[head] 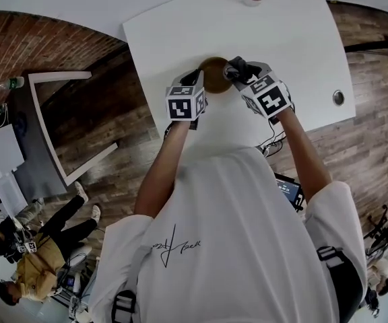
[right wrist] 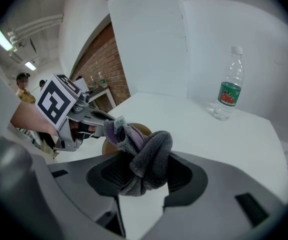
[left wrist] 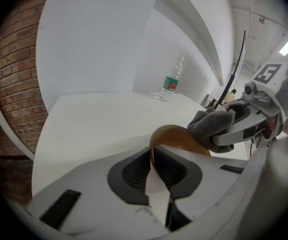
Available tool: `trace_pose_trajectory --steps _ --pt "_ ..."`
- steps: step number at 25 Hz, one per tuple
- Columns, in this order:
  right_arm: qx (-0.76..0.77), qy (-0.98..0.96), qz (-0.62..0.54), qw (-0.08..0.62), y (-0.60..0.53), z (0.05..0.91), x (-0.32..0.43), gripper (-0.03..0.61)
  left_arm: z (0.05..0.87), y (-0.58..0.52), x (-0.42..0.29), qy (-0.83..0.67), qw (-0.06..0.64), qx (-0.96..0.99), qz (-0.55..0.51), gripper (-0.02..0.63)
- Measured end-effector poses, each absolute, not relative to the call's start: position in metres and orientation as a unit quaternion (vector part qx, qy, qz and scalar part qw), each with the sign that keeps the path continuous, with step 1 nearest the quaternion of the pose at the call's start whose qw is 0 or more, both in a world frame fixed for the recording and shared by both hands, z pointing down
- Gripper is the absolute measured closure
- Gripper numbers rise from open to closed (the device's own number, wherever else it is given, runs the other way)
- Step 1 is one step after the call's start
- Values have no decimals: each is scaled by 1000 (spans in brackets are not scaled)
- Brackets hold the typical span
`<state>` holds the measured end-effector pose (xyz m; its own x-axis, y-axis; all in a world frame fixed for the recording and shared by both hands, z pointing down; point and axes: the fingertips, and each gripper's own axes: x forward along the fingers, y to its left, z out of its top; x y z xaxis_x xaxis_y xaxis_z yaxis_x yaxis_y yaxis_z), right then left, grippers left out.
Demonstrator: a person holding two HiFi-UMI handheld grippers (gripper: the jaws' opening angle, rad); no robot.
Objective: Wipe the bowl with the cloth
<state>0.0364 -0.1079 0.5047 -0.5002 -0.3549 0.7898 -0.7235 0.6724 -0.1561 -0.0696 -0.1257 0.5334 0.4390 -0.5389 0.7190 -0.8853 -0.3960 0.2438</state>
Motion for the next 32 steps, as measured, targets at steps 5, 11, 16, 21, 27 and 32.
trace_pose_trajectory --steps 5,11,16,21,27,32 --pt "312 -835 231 390 -111 504 37 397 533 -126 -67 -452 313 789 276 578" --pt "309 -835 229 393 -116 504 37 397 534 -128 -66 -453 312 788 276 578" --pt "302 -836 222 401 -121 505 33 397 535 -129 -68 -453 312 788 277 578" --pt "298 -837 218 403 -122 503 34 397 534 -126 -65 -452 312 788 278 578" --pt "294 -838 210 408 -130 504 30 397 534 -127 -67 -454 310 787 280 578" --pt "293 -838 200 415 -133 502 27 397 534 -126 -66 -453 312 788 277 577"
